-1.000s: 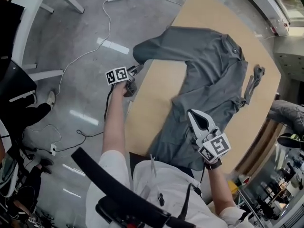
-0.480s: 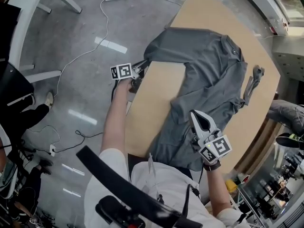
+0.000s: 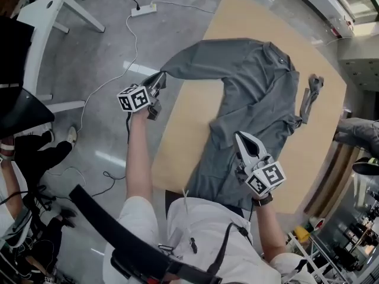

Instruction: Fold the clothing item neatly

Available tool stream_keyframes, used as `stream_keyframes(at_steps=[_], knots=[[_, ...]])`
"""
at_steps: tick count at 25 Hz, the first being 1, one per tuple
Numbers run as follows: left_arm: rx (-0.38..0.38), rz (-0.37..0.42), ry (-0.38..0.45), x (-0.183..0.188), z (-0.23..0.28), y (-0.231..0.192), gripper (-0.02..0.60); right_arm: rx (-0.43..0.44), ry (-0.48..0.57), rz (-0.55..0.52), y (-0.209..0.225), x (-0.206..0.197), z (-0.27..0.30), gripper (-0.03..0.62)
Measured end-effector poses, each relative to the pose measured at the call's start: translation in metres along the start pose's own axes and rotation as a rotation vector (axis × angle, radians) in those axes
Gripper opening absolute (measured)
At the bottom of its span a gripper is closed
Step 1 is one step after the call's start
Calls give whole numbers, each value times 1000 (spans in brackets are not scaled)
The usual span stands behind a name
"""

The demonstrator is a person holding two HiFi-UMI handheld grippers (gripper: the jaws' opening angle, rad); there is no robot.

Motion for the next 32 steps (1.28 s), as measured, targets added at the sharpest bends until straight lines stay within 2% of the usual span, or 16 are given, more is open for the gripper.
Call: stream_keyframes(at_steps=[2, 4, 7, 9, 13, 15, 18, 20, 21, 23, 25, 27, 29, 32], knots=[[-18, 172, -34, 37, -4, 36, 0, -8, 32, 1, -1, 6, -9, 2], [-66, 347, -65, 68, -4, 85, 0, -22, 66, 6, -1, 10, -21, 2], [-186, 580, -82, 98, 3, 174, 0, -54, 118, 12, 2, 15, -43, 2], [-281, 709, -103, 100, 11, 234, 0, -82, 153, 11, 7, 18, -61, 2], [-512, 932, -202, 56, 37, 338, 2, -181, 249, 16, 20, 27, -107, 2], [-640, 1012, -284, 12, 47, 376, 2, -237, 288, 22, 31, 30, -133, 2], [-807, 1119, -468, -74, 55, 412, 2, -316, 332, 43, 47, 27, -166, 0], [-861, 1168, -592, -138, 54, 418, 3, -355, 347, 62, 55, 22, -184, 0], [-865, 1177, -649, -169, 52, 415, 3, -370, 347, 73, 58, 17, -191, 0], [-835, 1169, -751, -223, 46, 400, 8, -393, 335, 95, 64, 7, -203, -2], [-787, 1124, -814, -255, 35, 383, 65, -405, 311, 115, 69, -6, -207, -3], [-730, 1066, -826, -263, 23, 371, 103, -404, 272, 124, 74, -18, -203, -3], [-659, 1018, -807, -255, 15, 362, 120, -386, 213, 109, 80, -29, -193, -2], [-549, 963, -764, -235, 10, 348, 121, -344, 90, 68, 94, -42, -162, 52]])
Point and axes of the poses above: the fingertips, and each gripper's own axes: z forward along the fingers, y to its right, x out of its top, the point moved 10 cm from there along -z, backward along the fingers, and after that the axes turned 13 degrees about y, right-handed, at the moved point
